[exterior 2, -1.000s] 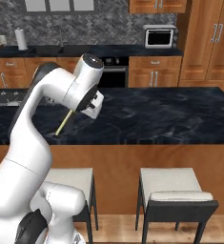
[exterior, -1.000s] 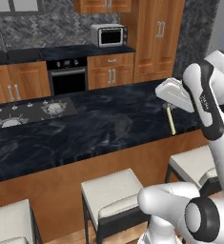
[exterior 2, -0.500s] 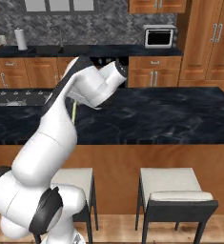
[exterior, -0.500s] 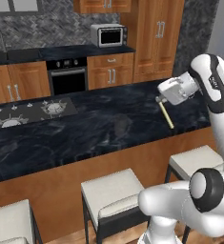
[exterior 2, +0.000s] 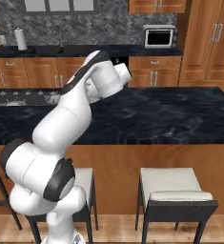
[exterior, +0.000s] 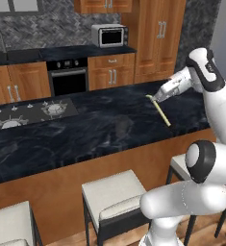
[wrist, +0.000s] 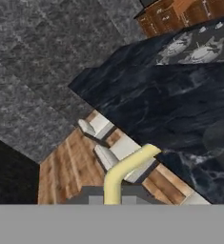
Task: Take a straw from the drawer in front and place it inside the glass cup on the dining counter.
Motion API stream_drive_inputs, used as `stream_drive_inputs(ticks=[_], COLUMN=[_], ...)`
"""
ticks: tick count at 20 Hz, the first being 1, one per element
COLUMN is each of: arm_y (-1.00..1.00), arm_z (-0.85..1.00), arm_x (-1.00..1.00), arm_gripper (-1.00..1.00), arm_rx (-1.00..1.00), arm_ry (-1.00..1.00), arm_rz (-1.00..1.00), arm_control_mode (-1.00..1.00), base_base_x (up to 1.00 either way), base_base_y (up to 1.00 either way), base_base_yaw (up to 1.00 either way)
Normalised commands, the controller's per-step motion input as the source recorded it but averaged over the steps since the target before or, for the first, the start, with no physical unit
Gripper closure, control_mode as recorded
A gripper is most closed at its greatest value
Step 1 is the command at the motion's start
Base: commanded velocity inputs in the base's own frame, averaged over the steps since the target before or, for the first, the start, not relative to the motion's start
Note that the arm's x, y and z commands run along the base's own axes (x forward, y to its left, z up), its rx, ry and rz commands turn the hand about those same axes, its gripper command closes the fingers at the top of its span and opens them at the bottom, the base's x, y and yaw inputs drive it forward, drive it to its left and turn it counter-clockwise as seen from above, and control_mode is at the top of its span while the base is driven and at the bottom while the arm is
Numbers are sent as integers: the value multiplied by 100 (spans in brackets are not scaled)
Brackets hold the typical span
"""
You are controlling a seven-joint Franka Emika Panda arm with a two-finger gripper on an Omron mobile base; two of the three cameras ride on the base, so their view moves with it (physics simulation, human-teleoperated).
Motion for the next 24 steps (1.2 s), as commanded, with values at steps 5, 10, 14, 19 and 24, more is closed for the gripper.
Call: stream_drive_inputs(ticks=[5,10,14,19,24], arm_y=[34,29,27,16,0], arm_z=[0,3,5,16,25], arm_x=[0,0,0,0,-2], arm_gripper=[100,100,100,100,100], arm_rx=[23,24,23,21,20], arm_ry=[-7,-9,-16,-24,-20], arm_rz=[26,23,21,14,15], arm_control_mode=[-100,-100,-100,-100,-100], base_base_x=[0,0,0,0,0], base_base_y=[0,0,0,0,0], base_base_yaw=[0,0,0,0,0])
